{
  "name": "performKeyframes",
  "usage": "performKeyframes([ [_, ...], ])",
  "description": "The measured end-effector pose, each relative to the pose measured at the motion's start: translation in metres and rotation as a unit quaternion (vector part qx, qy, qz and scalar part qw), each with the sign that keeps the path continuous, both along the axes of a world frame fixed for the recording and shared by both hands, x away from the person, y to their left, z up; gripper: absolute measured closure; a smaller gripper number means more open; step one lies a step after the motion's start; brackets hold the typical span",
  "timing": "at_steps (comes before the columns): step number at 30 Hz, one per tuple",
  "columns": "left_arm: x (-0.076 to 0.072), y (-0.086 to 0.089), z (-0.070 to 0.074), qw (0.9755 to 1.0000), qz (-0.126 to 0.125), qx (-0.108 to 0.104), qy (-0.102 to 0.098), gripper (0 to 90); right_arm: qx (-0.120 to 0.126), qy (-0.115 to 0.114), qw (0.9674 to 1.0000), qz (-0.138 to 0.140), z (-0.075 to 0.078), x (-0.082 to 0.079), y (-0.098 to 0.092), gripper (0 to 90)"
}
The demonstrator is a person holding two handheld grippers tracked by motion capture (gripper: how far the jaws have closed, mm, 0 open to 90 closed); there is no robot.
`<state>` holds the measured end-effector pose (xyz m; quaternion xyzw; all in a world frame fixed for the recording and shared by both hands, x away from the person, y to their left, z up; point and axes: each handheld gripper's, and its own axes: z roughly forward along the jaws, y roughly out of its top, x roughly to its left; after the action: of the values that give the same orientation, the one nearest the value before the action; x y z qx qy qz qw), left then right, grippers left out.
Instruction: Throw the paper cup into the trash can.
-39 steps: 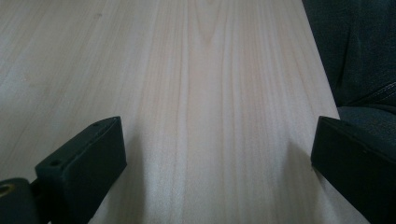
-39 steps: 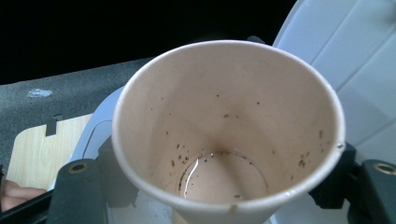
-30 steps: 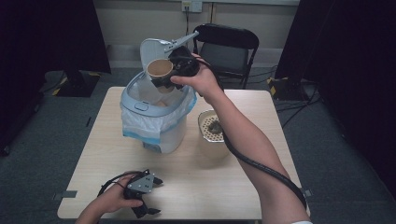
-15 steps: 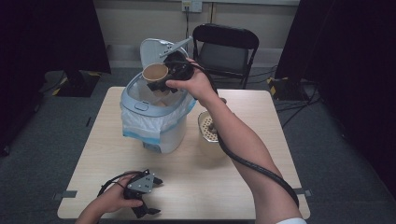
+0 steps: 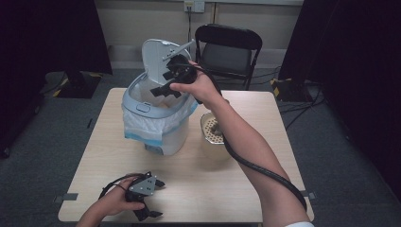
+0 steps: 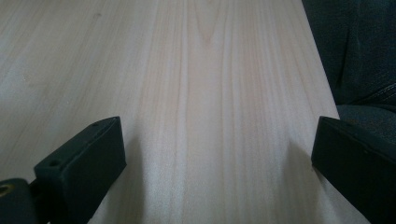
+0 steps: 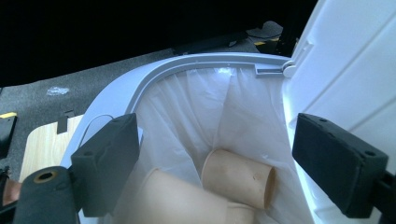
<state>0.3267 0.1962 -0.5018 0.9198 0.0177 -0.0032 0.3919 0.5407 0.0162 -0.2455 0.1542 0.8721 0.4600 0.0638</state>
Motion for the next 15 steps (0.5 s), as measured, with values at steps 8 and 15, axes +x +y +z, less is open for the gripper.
performKeyframes([
  [8, 0.000, 0.000, 0.000, 1.0000, 0.000, 0.000, 0.000, 2.3, 0.010, -0.002, 0.9999, -0.002, 0.002, -0.005, -0.016, 14.4],
  [15, 0.000, 0.000, 0.000, 1.0000, 0.000, 0.001, -0.002, 2.2, 0.011, -0.001, 0.9999, -0.005, 0.003, -0.012, -0.032, 14.4],
])
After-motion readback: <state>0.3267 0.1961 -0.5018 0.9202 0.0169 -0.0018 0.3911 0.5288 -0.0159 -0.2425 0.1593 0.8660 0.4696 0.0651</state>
